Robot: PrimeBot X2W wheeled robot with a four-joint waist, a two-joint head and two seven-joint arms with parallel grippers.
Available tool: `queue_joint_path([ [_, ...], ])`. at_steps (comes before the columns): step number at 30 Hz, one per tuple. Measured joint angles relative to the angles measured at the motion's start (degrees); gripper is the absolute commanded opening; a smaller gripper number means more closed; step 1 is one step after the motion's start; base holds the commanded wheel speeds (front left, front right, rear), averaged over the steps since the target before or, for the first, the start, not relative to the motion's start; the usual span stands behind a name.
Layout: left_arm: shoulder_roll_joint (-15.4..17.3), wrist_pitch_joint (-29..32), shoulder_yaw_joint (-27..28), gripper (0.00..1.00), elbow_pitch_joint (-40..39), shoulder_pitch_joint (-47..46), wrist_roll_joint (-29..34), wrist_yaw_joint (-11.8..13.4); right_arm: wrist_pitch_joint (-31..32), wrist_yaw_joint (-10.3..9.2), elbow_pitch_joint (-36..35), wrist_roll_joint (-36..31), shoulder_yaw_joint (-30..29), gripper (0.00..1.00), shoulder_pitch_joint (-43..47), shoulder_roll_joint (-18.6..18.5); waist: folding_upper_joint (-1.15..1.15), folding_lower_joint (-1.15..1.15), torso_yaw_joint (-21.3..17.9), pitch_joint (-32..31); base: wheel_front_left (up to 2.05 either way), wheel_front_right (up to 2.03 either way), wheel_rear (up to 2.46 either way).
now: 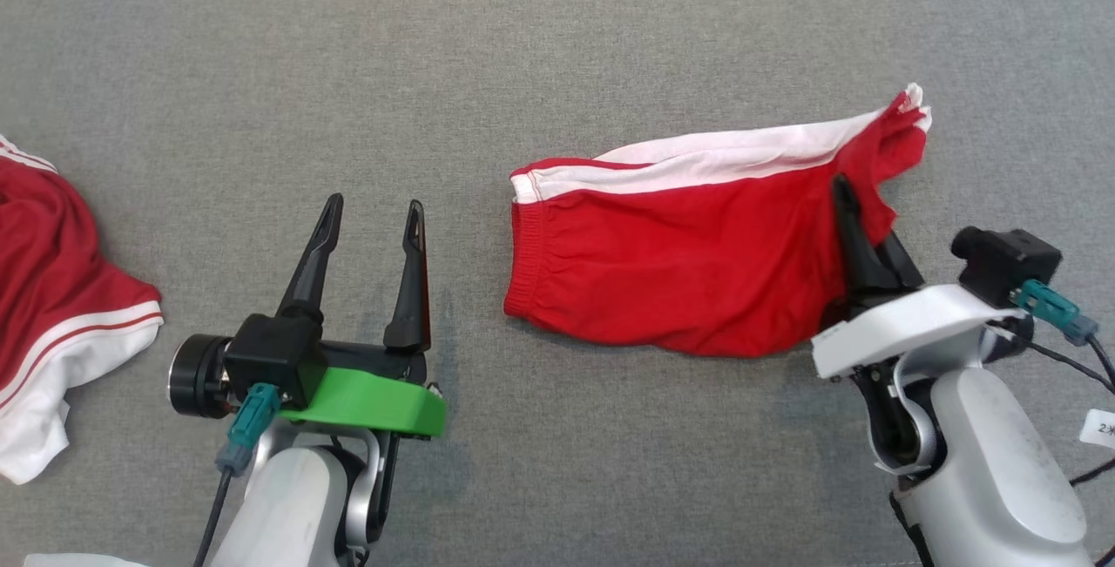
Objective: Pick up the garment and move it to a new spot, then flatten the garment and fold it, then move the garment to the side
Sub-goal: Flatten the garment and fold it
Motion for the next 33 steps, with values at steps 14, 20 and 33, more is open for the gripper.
queue_joint_path([
  [14,-0.9,-0.6,-1.5,1.00,0.8,0.1,-1.0,0.0,4.9,-0.01,-3.6,2.7,21.7,0.00,-3.6,3.3,0.00,0.00,4.0,-0.7,0.00,0.00,0.00],
  [20,-1.1,-1.0,-1.9,1.00,1.4,0.0,-1.1,0.2,3.2,-0.02,0.4,4.0,25.4,0.50,-4.4,3.5,0.00,0.00,5.2,0.3,0.00,0.00,0.00],
  [33,-0.2,-1.1,-1.4,1.00,2.3,0.0,-1.2,1.0,-4.3,-0.01,-6.2,-1.6,18.8,1.00,-4.1,2.9,0.00,0.00,3.8,-0.7,0.00,0.00,0.00],
])
